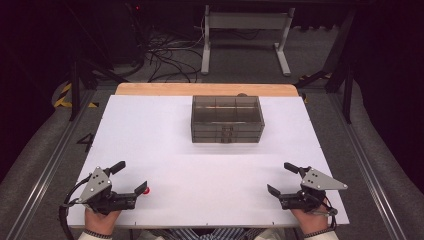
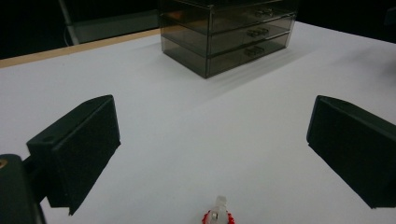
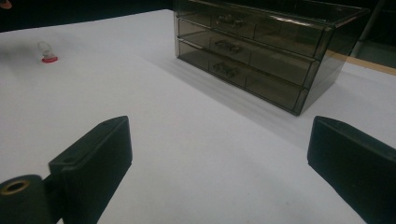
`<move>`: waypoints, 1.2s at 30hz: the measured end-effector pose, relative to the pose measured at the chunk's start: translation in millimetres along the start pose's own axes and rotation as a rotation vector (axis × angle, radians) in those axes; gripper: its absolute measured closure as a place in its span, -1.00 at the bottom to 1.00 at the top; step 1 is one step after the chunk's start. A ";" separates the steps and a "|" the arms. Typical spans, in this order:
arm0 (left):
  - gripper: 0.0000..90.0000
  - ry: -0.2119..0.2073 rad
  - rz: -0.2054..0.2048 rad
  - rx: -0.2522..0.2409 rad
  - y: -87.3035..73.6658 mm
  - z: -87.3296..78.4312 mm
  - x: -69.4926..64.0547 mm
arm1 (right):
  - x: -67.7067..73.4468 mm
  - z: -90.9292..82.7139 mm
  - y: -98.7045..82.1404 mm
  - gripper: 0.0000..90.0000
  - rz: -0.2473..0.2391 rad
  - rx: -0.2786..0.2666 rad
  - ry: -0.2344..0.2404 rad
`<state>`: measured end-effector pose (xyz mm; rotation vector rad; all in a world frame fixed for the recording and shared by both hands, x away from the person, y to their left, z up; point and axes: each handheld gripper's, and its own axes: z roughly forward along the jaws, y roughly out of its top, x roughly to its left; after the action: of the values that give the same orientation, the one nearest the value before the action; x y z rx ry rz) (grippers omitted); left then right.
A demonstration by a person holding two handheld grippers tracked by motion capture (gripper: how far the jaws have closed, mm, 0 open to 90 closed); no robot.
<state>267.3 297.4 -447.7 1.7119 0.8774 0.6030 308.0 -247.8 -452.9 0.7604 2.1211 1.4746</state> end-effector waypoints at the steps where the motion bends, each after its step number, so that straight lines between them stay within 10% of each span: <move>1: -0.93 -0.003 -0.006 -0.004 0.2 -0.1 -0.3 | 0.1 -0.2 0.0 -0.85 0.001 -0.001 0.001; 36: -0.93 -0.007 -0.008 -0.013 2.0 -2.1 -1.3 | -0.3 3.7 1.0 -0.89 0.011 0.004 -0.004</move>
<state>265.5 297.2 -445.1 1.6972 0.8733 0.5956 310.8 -245.2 -453.3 0.7765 2.1208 1.4740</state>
